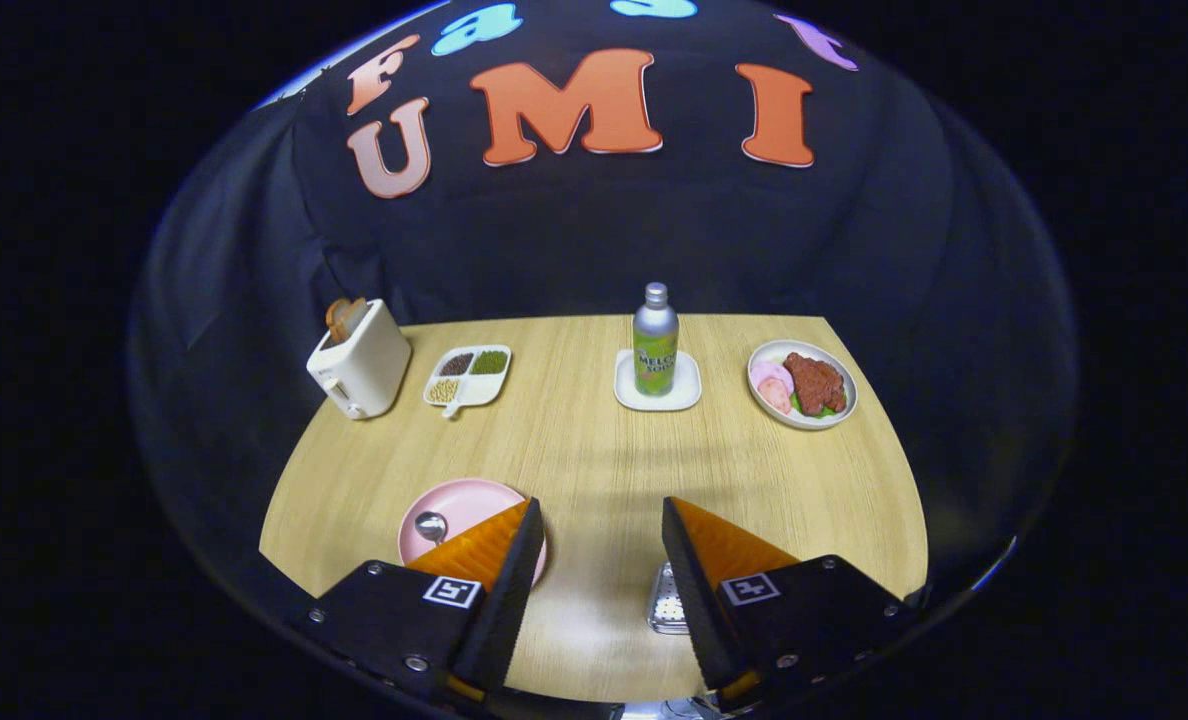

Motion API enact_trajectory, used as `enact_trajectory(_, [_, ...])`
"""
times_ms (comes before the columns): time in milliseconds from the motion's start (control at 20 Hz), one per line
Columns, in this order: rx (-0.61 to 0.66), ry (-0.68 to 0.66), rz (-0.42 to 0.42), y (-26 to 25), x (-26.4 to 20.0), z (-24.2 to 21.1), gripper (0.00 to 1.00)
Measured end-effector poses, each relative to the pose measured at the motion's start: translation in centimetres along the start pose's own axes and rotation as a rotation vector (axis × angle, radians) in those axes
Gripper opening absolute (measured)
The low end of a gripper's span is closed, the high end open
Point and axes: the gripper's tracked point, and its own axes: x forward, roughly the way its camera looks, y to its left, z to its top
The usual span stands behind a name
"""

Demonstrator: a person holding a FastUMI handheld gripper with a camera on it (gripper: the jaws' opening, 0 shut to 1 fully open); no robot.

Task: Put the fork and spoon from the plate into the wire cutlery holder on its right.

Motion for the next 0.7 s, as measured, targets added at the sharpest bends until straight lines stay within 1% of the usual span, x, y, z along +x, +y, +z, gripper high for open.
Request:
enact_trajectory(150, [-0.005,-0.125,-0.018,1.8,-0.2,1.0,0.82])
enact_trajectory(250, [-0.015,-0.201,-0.02,3.2,-0.1,1.7,0.85])
enact_trajectory(450, [-0.047,-0.306,-0.025,6.1,-0.4,1.8,0.86])
enact_trajectory(700, [-0.058,-0.366,0.002,9.9,0.7,1.8,0.88])
